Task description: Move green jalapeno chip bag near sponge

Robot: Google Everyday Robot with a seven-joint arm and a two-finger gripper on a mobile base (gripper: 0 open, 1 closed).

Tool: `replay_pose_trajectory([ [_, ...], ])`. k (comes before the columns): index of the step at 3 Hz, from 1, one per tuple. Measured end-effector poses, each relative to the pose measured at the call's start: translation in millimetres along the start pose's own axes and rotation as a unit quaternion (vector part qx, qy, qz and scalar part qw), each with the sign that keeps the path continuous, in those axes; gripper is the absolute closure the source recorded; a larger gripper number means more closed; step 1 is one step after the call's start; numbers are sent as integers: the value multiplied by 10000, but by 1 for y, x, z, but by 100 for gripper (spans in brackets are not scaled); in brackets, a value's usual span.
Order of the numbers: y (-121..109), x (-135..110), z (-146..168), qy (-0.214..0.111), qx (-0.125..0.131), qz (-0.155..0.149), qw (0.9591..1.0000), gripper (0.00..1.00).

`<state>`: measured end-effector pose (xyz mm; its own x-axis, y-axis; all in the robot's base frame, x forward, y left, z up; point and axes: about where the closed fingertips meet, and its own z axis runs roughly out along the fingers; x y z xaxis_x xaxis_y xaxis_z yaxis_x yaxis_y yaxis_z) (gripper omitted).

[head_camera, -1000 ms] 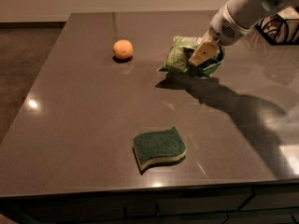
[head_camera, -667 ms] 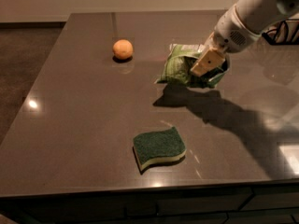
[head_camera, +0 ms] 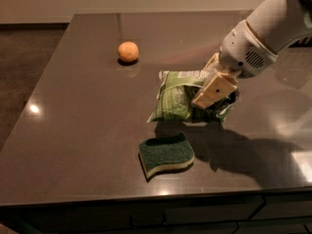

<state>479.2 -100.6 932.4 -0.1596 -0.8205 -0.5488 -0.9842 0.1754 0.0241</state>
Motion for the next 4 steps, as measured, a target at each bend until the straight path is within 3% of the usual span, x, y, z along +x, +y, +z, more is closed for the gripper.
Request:
replay_pose_trajectory([
  [1,13,7,9,17,-206,45,9998,87],
  [4,13,1,9,3,-156,3,9999,17],
])
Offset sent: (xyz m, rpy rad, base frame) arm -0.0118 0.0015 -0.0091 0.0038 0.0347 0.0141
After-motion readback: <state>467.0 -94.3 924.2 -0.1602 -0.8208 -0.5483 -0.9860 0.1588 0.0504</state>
